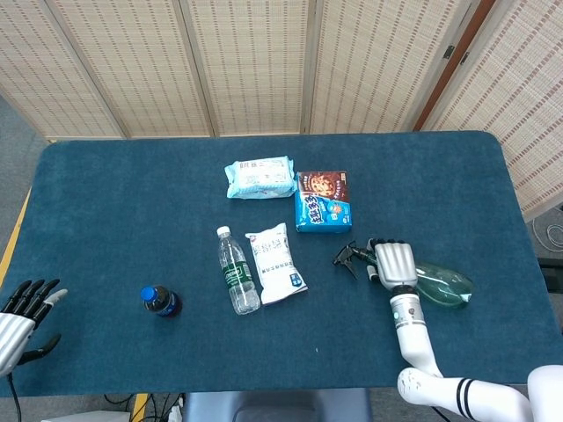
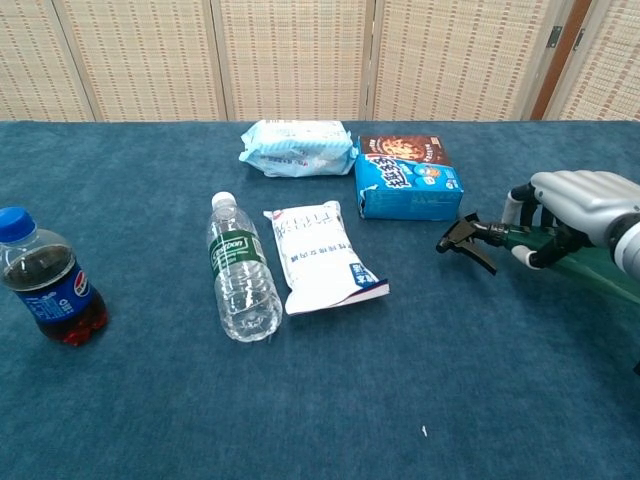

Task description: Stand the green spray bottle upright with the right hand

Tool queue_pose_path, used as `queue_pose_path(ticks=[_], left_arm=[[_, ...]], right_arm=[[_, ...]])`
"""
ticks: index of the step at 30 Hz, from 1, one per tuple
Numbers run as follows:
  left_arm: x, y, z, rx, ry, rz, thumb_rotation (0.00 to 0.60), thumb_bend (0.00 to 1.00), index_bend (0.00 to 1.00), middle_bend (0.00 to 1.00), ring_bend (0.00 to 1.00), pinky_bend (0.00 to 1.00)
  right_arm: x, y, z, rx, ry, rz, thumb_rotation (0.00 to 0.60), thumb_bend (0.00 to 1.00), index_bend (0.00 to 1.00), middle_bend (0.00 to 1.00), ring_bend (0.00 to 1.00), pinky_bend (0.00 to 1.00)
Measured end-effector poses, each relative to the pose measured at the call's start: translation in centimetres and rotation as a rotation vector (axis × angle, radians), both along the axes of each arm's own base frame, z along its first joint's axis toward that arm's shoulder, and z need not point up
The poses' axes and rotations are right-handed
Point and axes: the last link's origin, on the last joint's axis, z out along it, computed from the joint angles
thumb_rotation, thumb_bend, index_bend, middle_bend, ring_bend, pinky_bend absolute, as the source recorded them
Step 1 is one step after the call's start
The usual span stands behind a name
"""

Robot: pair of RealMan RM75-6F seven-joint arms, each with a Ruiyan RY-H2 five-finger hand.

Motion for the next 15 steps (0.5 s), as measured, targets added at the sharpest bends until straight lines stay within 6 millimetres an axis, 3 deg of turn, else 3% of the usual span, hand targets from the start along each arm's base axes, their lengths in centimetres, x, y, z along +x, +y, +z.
queue_pose_path(ticks=[15], left_arm=[[1.8,0.2,-0.7,-0.005,0.032,-0.021,0.600,0.29,0.12,0.08,0.00,0.00]], right_arm=[[1.4,1.8,3.0,-0.094,-0.161,0.108,0.600,0.33,0.49,0.55,0.41,0.44]])
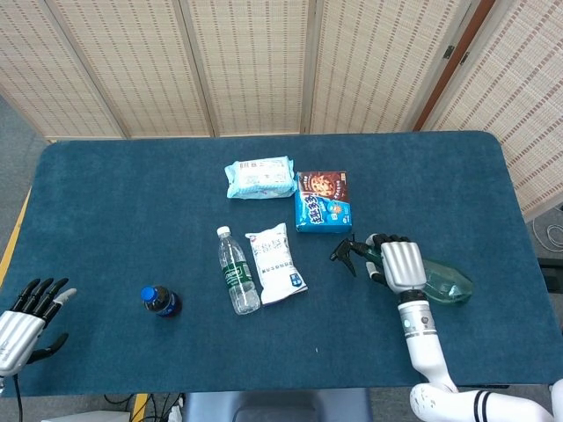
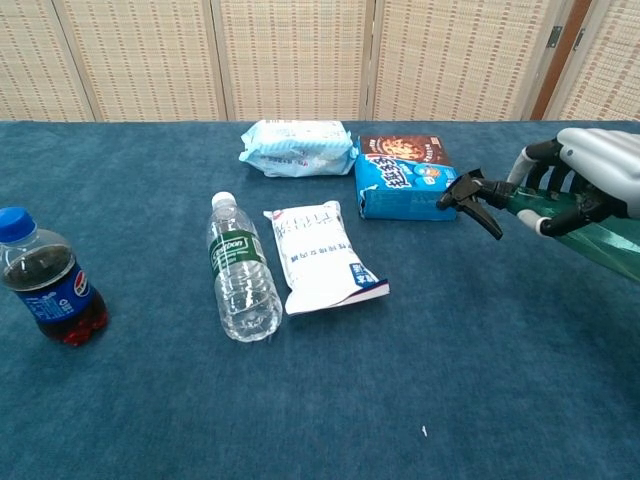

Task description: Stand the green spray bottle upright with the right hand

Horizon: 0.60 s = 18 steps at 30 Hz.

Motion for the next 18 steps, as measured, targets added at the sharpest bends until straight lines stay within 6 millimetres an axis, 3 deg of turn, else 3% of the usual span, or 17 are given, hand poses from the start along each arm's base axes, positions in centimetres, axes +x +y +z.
queue_pose_path(ticks=[18], left_arm=[[2.2,0.2,-0.5,-0.005,0.041,-0.007,0.600,0.29,0.12,0.08,0.00,0.00]], right_arm=[[-0.1,0.4,0.9,-0.063,-0.225,0.081,0.600,0.33,0.49,0.55,0.41,0.44]])
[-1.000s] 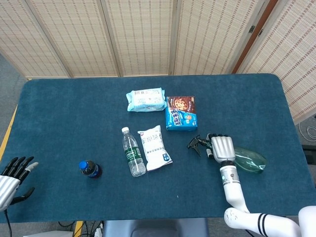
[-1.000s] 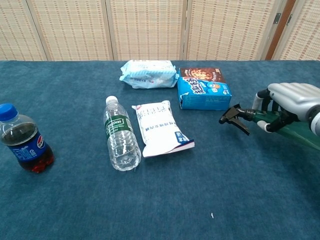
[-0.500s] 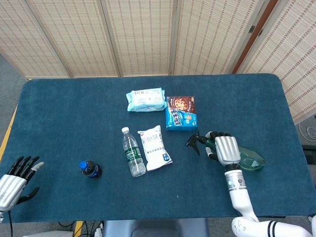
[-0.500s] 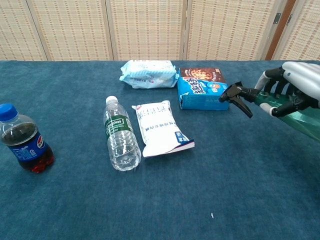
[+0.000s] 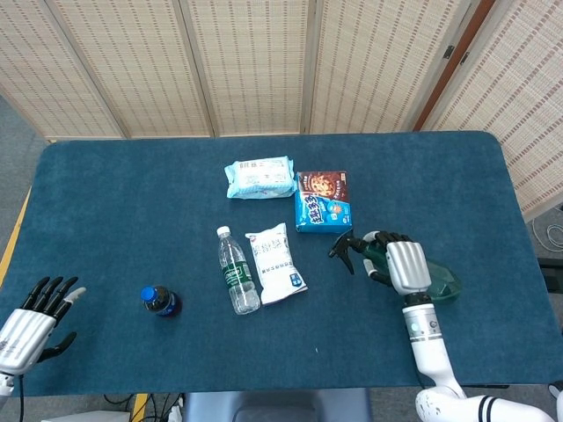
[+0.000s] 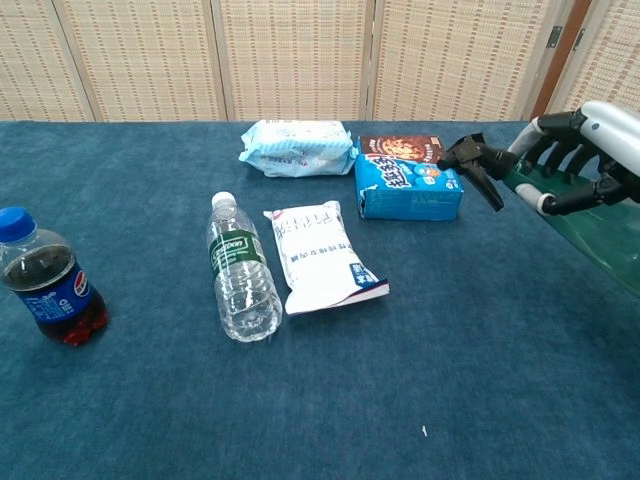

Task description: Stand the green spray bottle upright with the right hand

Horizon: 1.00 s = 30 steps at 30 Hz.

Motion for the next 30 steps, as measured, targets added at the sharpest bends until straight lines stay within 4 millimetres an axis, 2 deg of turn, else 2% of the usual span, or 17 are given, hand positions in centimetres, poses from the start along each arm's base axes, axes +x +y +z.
queue_pose_path(ticks=[16,23,30], left_arm=[[1.4,-0.2,0.1,0.009,0.025,0.000,0.600,0.29,0.12,0.08,0.00,0.00],[1.5,-0.5,0.0,0.007,0.039,0.012,0.600,0.29,0.12,0.08,0.00,0.00],[1.4,-0.4,0.0,0.006,0.040,0.021,0.600,0.29,0.12,0.08,0.00,0.00]], right_arm=[[2.3,-0.9,2.4,-0.074,-0.136,0.074,0.600,0.33,0.49,0.55,0.42,0.44],[3.2,-0.4,2.6,-0.101,-0.252,0.118,0.600,0.33,0.49,0.55,0.42,0.44],[3.2,0.3,3.3,-0.152,-0.378,0.153,0.600,0.33,0.49,0.55,0.42,0.44]])
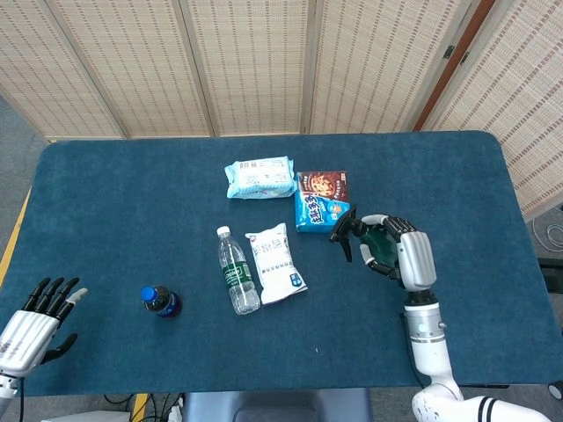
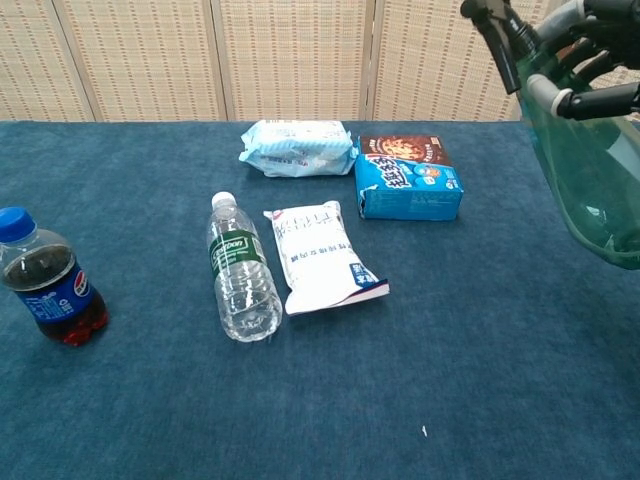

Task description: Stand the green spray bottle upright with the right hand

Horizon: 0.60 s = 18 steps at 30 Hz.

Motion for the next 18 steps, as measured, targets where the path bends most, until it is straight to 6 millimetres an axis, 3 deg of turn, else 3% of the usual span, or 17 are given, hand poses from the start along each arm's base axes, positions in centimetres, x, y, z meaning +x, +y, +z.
queue_pose_path(ticks=[9,18], left_arm=[[-0.1,0.2,0.0,0.001,-0.005,0.003,0.600,0.29,0.12,0.08,0.00,0.00],[0.2,-0.2,0.2,-0.001,0.027,-0.003,0.600,0.29,0.12,0.08,0.00,0.00]], right_arm=[[-0.3,1.5,0.3,-0.025,-0.165,0.076,0.600,0.33,0.49,0.55,0.42,0.44],[-2.1,2.7,-2.3,0.002,-0.299,0.181,0.600,0.33,0.49,0.55,0.42,0.44]])
